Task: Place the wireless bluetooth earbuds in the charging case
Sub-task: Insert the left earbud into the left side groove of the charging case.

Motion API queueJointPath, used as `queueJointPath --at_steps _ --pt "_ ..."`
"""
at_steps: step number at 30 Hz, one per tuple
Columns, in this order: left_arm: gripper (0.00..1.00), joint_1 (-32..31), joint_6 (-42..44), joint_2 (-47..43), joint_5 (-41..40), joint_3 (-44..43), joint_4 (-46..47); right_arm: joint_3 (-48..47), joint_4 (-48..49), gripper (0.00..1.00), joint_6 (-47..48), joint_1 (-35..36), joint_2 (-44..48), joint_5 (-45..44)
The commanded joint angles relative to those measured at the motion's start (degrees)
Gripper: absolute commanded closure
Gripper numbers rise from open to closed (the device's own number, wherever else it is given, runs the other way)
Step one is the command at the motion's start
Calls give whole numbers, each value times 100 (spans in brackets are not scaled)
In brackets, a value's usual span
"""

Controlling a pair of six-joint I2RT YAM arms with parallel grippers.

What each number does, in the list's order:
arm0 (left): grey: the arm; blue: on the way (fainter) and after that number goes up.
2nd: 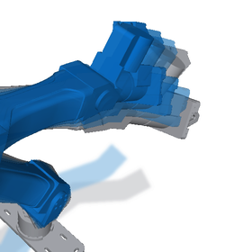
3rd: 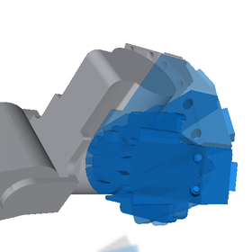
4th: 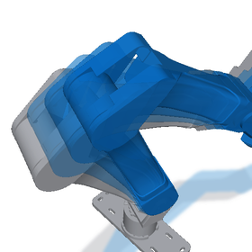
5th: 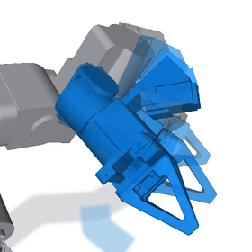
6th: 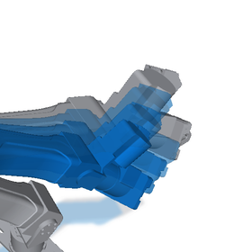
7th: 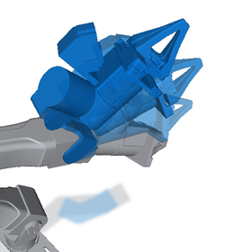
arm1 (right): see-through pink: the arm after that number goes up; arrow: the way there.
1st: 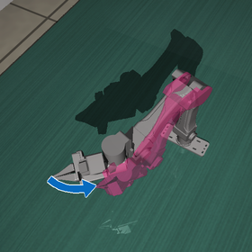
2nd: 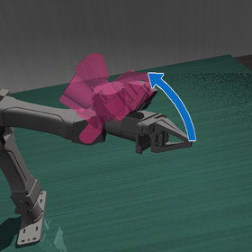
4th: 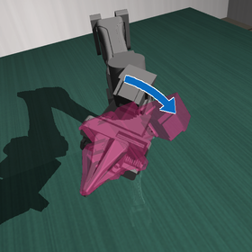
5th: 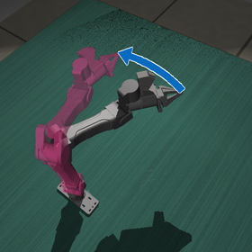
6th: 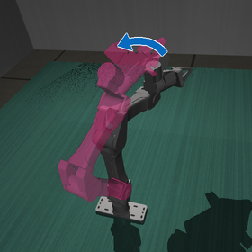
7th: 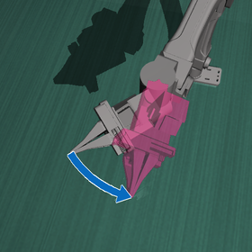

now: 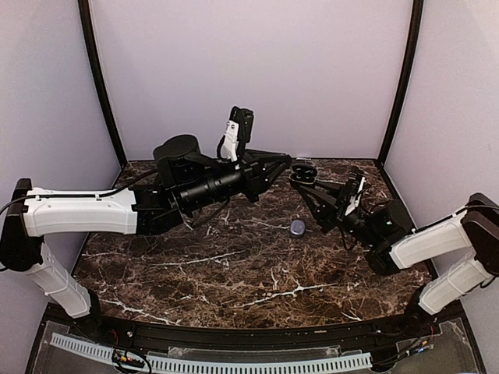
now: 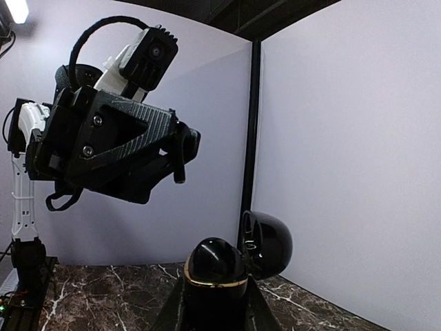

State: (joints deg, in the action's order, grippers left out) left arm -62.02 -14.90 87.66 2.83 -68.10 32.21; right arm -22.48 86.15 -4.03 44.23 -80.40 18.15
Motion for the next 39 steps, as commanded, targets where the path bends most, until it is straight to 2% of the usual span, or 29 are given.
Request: queueJointPath --at_steps 1,10,22,39 --pt "100 180 -196 95 720 -92 455 -308 748 100 -242 -61 -191 313" --pt "100 351 -299 345 898 -38 638 -425 877 100 -335 -63 -373 607" --pt "100 384 -415 486 1034 36 676 -411 916 100 -362 -63 -401 570" --pt "100 383 -418 317 910 360 670 -429 1101 100 -543 -151 -448 589"
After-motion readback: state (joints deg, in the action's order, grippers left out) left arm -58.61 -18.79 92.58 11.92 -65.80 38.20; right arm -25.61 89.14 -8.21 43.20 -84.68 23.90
